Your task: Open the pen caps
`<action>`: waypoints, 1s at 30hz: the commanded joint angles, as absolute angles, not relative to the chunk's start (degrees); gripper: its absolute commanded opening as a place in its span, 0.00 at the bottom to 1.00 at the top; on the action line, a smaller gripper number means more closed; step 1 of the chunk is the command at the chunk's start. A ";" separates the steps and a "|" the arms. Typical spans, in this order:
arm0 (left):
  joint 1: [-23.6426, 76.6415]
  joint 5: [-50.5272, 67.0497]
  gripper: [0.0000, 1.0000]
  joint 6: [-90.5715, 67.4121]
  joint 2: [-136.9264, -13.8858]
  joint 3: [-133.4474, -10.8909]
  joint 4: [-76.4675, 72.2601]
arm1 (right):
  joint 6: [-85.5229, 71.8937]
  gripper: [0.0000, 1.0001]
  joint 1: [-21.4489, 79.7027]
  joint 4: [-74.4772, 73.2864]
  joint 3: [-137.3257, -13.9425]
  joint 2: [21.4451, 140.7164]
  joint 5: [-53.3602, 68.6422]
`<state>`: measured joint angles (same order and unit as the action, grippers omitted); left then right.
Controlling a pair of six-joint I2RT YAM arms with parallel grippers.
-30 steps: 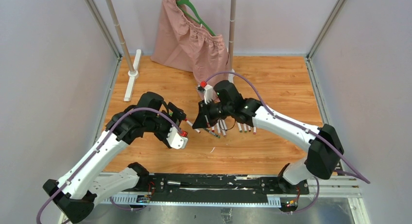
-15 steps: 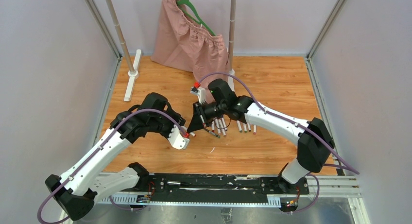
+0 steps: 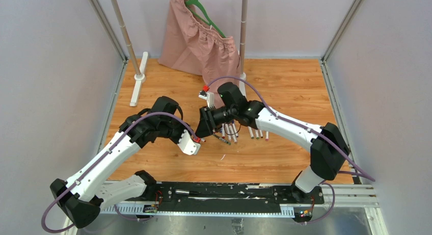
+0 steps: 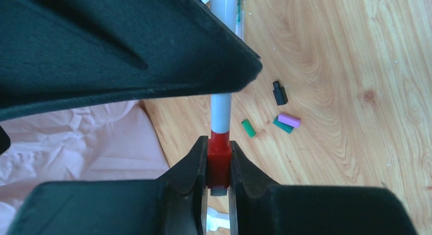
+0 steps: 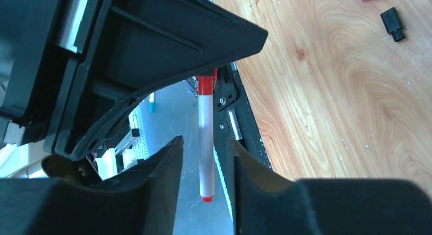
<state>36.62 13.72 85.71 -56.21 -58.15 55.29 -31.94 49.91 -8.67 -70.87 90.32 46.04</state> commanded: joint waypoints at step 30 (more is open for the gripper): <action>29.01 0.18 0.00 84.15 -63.70 -54.50 46.98 | -30.70 0.00 48.35 -12.59 -55.27 82.04 43.53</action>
